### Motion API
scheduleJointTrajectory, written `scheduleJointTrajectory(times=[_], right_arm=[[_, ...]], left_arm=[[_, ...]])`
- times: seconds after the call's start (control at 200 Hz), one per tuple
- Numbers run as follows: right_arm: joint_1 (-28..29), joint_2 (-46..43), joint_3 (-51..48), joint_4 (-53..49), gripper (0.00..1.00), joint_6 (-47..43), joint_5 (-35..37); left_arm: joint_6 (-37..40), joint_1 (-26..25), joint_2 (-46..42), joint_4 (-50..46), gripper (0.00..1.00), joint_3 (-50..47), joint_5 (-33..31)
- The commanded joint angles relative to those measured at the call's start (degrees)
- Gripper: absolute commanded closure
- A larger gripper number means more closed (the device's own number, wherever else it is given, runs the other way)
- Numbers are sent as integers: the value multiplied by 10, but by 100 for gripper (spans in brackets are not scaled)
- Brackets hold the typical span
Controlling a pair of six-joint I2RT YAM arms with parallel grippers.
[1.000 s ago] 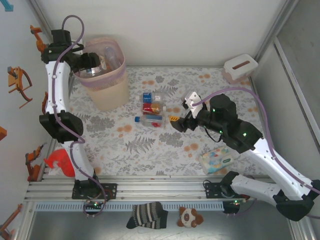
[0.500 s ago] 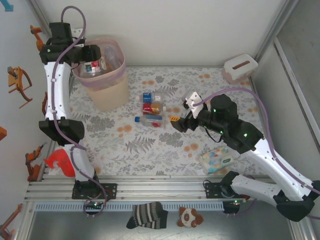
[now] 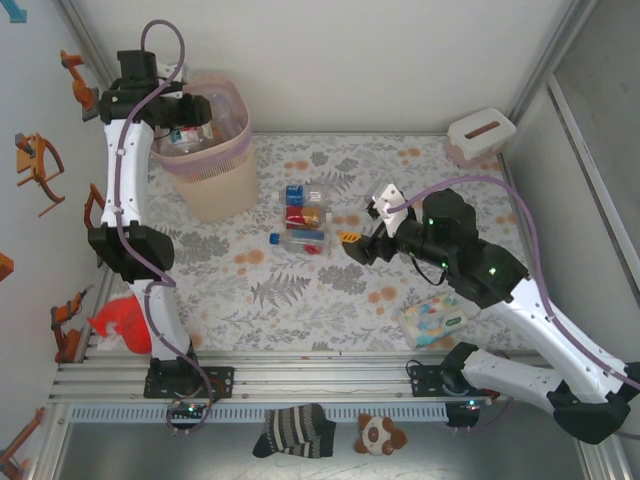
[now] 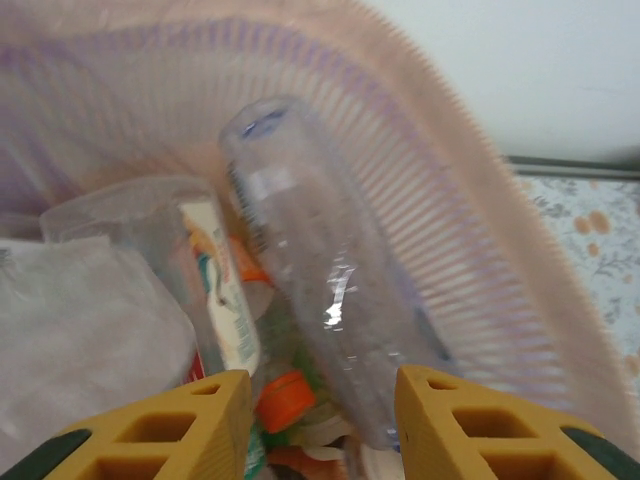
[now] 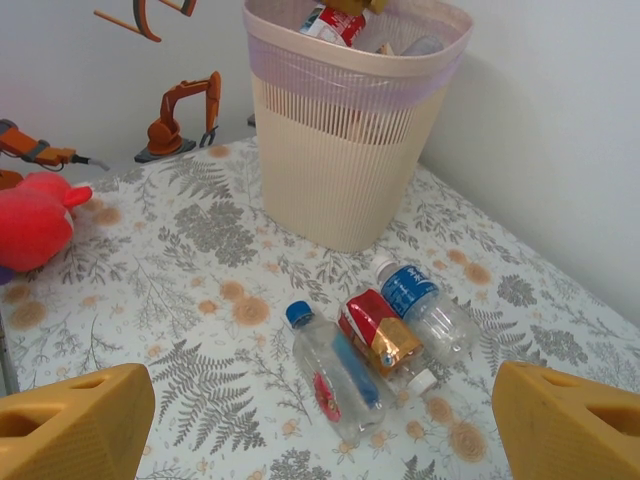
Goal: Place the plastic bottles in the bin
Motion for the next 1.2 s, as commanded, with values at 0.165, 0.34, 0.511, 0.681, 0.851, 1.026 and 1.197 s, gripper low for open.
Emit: scheduleJointTrajectory(times=[0.165, 0.34, 0.511, 0.681, 0.851, 1.026, 1.197], right_arm=[[2, -6, 4, 20, 14, 7, 0], [2, -7, 3, 19, 14, 7, -1], [2, -12, 3, 16, 14, 7, 1], [2, -14, 1, 16, 14, 5, 3], [2, -15, 3, 14, 14, 7, 2], [2, -17, 4, 12, 14, 12, 11], [2, -17, 4, 15, 14, 14, 13]], left_arm=[[11, 30, -11, -23, 60, -54, -43], [17, 33, -26, -8, 61, -103, -26], [16, 33, -45, 8, 61, -169, -33], [10, 42, -63, 37, 62, -216, -27], [0, 53, -70, 37, 62, -196, -11], [-6, 54, -97, 38, 62, -161, 0], [-11, 55, -131, 40, 62, -147, 8]])
